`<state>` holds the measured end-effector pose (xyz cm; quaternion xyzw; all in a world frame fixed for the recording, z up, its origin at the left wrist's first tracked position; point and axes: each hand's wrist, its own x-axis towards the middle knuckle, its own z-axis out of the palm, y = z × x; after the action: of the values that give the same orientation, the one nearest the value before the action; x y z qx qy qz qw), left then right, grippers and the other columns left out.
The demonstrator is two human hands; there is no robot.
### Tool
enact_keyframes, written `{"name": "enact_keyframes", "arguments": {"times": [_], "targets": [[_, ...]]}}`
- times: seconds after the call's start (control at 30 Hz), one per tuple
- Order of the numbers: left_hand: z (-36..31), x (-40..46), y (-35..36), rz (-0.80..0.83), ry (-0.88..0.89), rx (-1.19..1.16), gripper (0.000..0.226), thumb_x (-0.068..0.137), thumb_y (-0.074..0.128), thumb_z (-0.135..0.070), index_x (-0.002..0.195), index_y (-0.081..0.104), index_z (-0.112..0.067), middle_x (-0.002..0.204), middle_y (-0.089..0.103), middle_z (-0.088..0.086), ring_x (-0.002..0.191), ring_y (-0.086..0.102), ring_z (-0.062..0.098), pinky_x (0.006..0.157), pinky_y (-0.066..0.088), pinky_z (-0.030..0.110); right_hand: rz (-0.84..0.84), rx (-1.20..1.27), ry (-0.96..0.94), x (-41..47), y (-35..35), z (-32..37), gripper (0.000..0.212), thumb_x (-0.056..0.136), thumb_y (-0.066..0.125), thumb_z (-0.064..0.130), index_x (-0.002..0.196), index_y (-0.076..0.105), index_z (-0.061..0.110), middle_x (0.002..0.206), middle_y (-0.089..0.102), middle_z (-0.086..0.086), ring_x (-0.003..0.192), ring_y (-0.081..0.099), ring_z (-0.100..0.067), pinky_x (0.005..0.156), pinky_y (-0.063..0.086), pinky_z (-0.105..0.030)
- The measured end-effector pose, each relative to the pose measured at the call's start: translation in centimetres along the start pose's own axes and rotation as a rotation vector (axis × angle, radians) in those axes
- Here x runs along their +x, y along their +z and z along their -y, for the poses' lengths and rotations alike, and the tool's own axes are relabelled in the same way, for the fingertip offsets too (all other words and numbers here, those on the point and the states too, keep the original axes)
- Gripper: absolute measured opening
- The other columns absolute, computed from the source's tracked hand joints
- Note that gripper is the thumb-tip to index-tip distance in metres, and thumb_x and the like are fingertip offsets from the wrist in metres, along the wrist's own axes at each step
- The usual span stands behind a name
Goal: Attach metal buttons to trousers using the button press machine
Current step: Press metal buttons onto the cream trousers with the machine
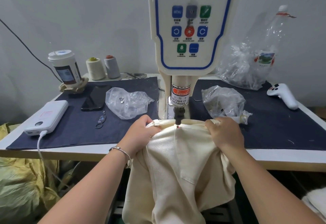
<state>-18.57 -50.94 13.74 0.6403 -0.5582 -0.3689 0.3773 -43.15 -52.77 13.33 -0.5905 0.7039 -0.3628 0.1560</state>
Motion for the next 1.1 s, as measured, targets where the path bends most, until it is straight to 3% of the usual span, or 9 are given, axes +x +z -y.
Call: {"name": "enact_keyframes", "arguments": {"times": [0.37,0.47,0.57,0.67,0.73,0.83,0.9,1.0,1.1], "targets": [[-0.6,-0.7,-0.1,-0.001,-0.002,-0.044,0.014,0.085,0.070,-0.023,0.087,0.060,-0.013,0.079,0.059,-0.003,0.072,0.051,0.012,0.065,0.039,0.026,0.075,0.143,0.040,-0.7,-1.3,1.5,0.046,0.087,0.057,0.029,0.049,0.035,0.013,0.055,0.043,-0.005,0.060,0.041,-0.023,0.056,0.029,-0.035],[-1.2,-1.6,-0.5,0.030,0.017,-0.166,0.027,0.082,0.071,-0.028,0.079,0.059,-0.005,0.072,0.052,0.002,0.069,0.045,0.016,0.065,0.036,0.030,0.118,0.385,0.159,-1.1,-3.9,3.3,0.035,0.082,0.062,0.029,0.058,0.053,0.006,0.064,0.052,-0.013,0.064,0.046,-0.024,0.059,0.033,-0.033],[-1.3,-2.8,-1.2,-0.036,0.007,-0.314,0.036,0.072,0.071,-0.037,0.072,0.061,-0.002,0.067,0.048,0.004,0.062,0.043,0.014,0.055,0.033,0.027,0.375,0.724,0.366,-2.1,-6.5,5.1,0.019,0.081,0.071,0.025,0.068,0.073,0.010,0.065,0.069,-0.009,0.055,0.065,-0.019,0.049,0.048,-0.024],[-0.7,-3.9,-2.1,-0.087,-0.072,-0.329,0.026,0.067,0.074,-0.033,0.067,0.070,-0.008,0.064,0.058,0.001,0.060,0.051,0.015,0.057,0.039,0.026,0.688,0.707,0.460,-3.5,-6.7,5.8,0.014,0.085,0.069,0.018,0.075,0.075,0.010,0.072,0.070,-0.013,0.060,0.066,-0.022,0.056,0.054,-0.029],[-0.2,-4.8,-2.9,-0.066,-0.145,-0.288,0.031,0.059,0.070,-0.032,0.068,0.066,-0.003,0.067,0.054,0.006,0.062,0.049,0.018,0.062,0.036,0.031,0.756,0.653,0.527,-4.9,-6.3,5.8,0.013,0.087,0.068,0.017,0.091,0.071,0.005,0.076,0.069,-0.014,0.064,0.065,-0.024,0.061,0.053,-0.031],[0.0,-6.5,-4.6,-0.044,-0.171,-0.241,0.027,0.052,0.068,-0.033,0.064,0.054,-0.014,0.069,0.043,0.006,0.063,0.041,0.018,0.059,0.030,0.032,0.836,0.714,0.564,-6.2,-6.5,5.9,0.027,0.085,0.070,0.019,0.103,0.070,0.000,0.086,0.072,-0.017,0.068,0.069,-0.025,0.060,0.056,-0.031],[-0.2,-7.7,-6.3,0.053,-0.185,-0.254,0.029,0.046,0.069,-0.036,0.061,0.052,-0.018,0.067,0.044,0.005,0.059,0.042,0.018,0.055,0.032,0.029,0.910,0.799,0.551,-6.9,-7.2,6.5,0.036,0.081,0.069,0.018,0.110,0.069,-0.002,0.096,0.071,-0.020,0.076,0.070,-0.027,0.063,0.058,-0.032],[-1.1,-9.5,-9.5,0.336,-0.180,-0.266,0.035,0.045,0.074,-0.031,0.071,0.066,-0.010,0.072,0.058,0.010,0.058,0.055,0.019,0.050,0.042,0.024,0.981,0.880,0.467,-7.8,-8.2,8.0,0.047,0.078,0.064,0.017,0.118,0.063,-0.008,0.111,0.067,-0.024,0.088,0.067,-0.029,0.074,0.058,-0.035],[-3.4,-10.9,-12.3,0.599,-0.102,-0.237,0.042,0.046,0.085,-0.032,0.080,0.077,-0.009,0.080,0.070,0.010,0.068,0.067,0.018,0.059,0.053,0.025,1.049,0.904,0.307,-9.1,-9.5,10.1,0.044,0.081,0.061,0.017,0.114,0.063,-0.012,0.105,0.069,-0.025,0.084,0.069,-0.029,0.073,0.059,-0.034]]}}
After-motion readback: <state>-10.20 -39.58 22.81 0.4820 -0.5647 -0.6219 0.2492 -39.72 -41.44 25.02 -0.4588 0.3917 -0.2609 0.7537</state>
